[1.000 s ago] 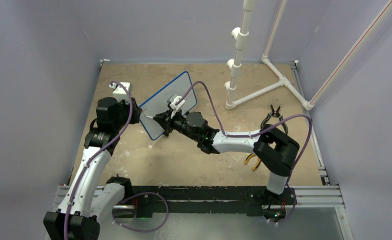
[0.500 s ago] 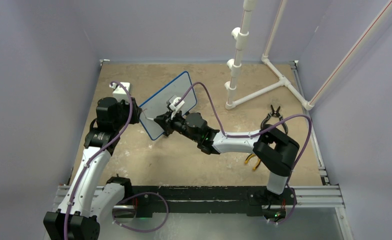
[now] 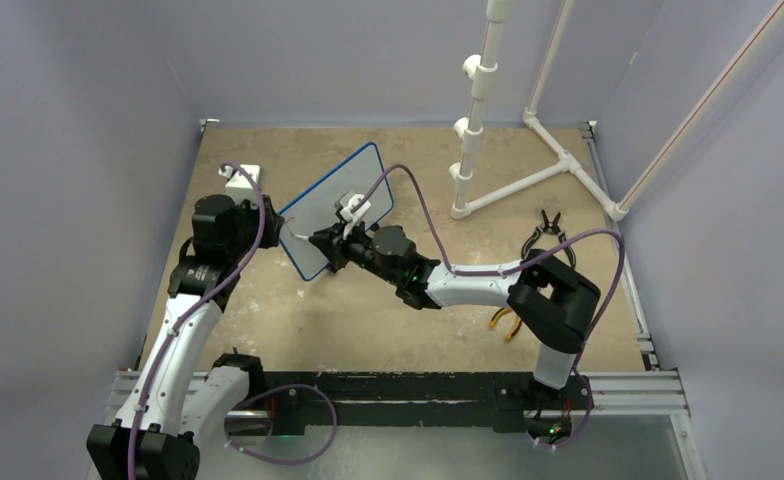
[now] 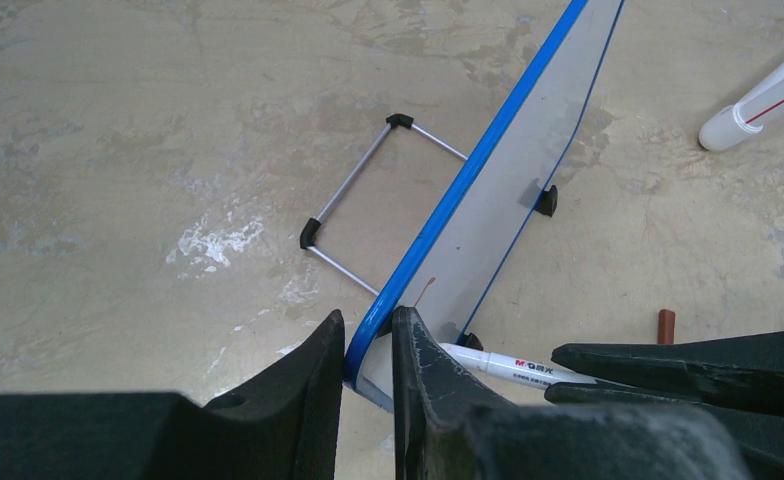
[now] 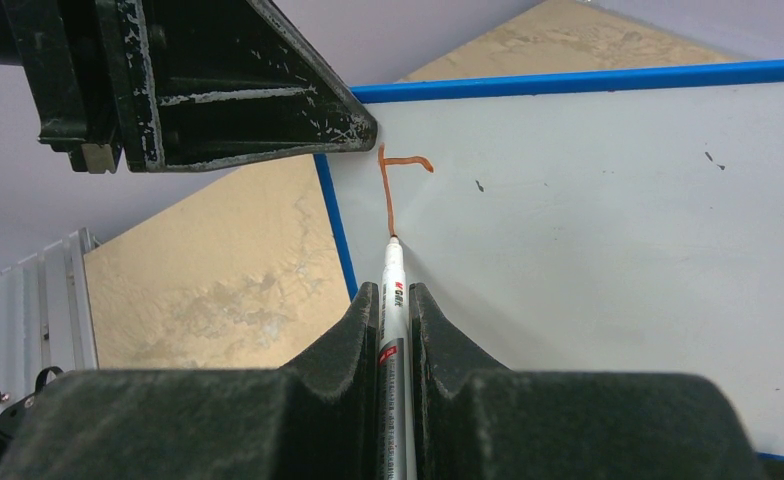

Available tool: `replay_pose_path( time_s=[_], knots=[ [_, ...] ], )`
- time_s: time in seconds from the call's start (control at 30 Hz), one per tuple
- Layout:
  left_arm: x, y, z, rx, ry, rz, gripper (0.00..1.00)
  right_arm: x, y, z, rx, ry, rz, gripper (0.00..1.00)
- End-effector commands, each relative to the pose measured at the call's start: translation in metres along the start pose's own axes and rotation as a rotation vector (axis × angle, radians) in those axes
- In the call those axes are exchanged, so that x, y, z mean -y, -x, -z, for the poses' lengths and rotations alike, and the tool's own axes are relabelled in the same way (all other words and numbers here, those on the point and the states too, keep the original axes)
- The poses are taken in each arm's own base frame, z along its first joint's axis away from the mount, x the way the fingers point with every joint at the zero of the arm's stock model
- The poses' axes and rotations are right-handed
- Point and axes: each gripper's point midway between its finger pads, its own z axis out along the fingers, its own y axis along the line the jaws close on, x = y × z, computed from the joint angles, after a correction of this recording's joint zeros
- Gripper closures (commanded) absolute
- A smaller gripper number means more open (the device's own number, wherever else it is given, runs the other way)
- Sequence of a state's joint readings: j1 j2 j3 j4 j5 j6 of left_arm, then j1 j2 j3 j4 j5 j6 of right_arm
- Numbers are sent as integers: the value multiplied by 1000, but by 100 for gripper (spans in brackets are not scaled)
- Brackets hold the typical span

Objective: Write a sentence on the whiteboard

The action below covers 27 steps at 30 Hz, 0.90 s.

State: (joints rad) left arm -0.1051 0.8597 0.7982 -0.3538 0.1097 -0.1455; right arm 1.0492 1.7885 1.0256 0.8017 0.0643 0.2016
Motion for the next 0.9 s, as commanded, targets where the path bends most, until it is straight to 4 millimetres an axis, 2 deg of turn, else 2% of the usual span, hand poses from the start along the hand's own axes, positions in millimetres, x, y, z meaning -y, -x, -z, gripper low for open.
replay_pose_path(
  time_s=[0.0, 0.1, 0.33, 0.63, 0.87],
  knots=[
    [-7, 18, 4, 74, 36, -10, 81, -12, 54, 4, 135, 20, -12, 100],
    [-8, 21, 8, 92, 46, -13, 72, -14, 58, 7, 143, 25, -18, 100],
    [-11, 25, 17, 134, 71, -6, 62, -13, 71, 9, 172, 15, -16, 100],
    [-2, 15, 7, 82, 12, -2, 62, -15, 75, -3, 191, 23, -4, 100],
    [-3, 9, 2, 53, 15, 2, 71, -17, 72, -9, 184, 30, -2, 100]
  ],
)
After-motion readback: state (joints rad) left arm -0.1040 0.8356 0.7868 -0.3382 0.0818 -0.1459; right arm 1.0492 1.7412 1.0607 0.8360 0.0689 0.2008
